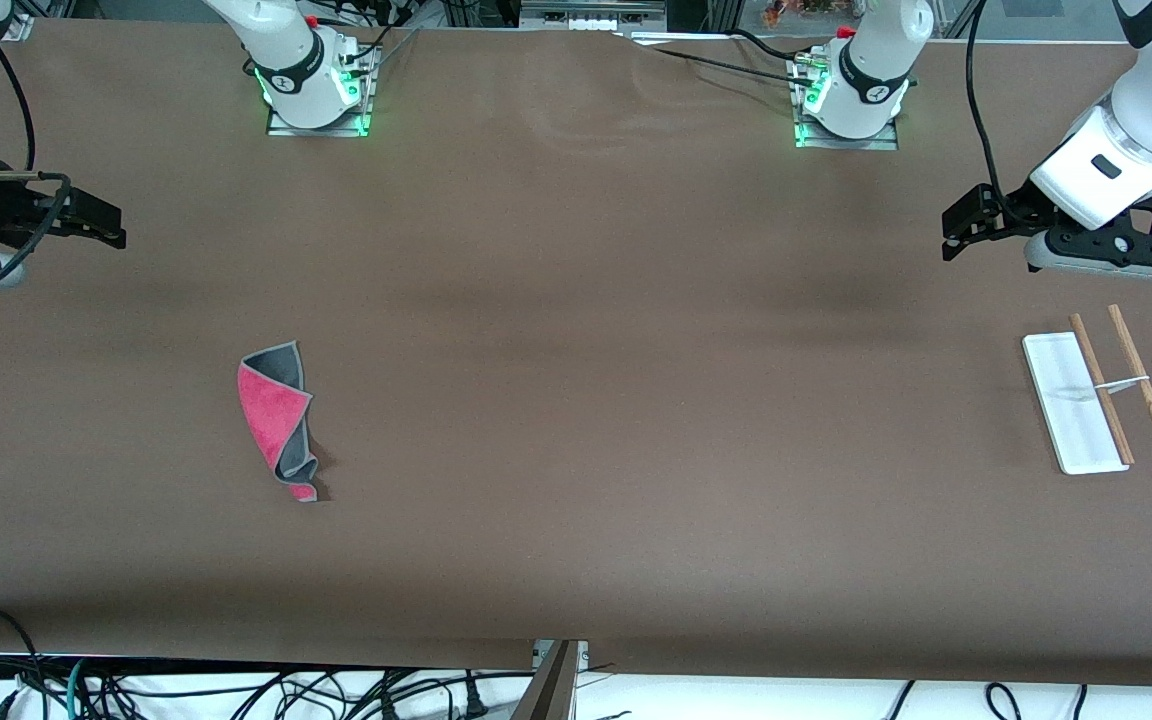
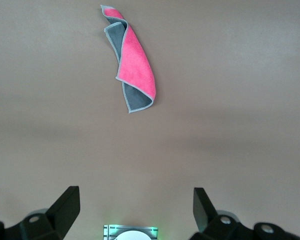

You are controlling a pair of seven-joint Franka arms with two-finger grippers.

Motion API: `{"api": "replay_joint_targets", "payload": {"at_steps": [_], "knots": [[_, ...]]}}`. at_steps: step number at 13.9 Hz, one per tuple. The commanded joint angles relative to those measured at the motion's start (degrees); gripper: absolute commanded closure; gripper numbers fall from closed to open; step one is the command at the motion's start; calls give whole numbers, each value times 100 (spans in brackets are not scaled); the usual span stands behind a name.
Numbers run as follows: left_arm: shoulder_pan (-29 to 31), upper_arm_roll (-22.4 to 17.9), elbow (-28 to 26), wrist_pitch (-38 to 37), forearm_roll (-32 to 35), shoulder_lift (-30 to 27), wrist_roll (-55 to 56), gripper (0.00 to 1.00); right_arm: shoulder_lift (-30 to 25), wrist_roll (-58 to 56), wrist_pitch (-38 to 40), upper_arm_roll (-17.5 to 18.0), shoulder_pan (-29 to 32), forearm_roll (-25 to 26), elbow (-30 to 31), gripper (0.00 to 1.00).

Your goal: Pass towel and hang on rack

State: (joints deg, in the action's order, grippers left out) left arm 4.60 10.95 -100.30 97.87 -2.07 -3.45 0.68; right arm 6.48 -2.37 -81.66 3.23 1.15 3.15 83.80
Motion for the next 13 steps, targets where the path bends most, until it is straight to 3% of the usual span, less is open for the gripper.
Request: {"api": "replay_joint_targets", "payload": {"at_steps": [1, 13], "knots": [[32, 47, 45, 4, 181, -24, 11, 0, -68, 44, -130, 11, -18, 19, 58, 0], [41, 30, 37, -40, 155, -33, 20, 0, 29, -9, -166, 11, -45, 10, -91, 0]]}}
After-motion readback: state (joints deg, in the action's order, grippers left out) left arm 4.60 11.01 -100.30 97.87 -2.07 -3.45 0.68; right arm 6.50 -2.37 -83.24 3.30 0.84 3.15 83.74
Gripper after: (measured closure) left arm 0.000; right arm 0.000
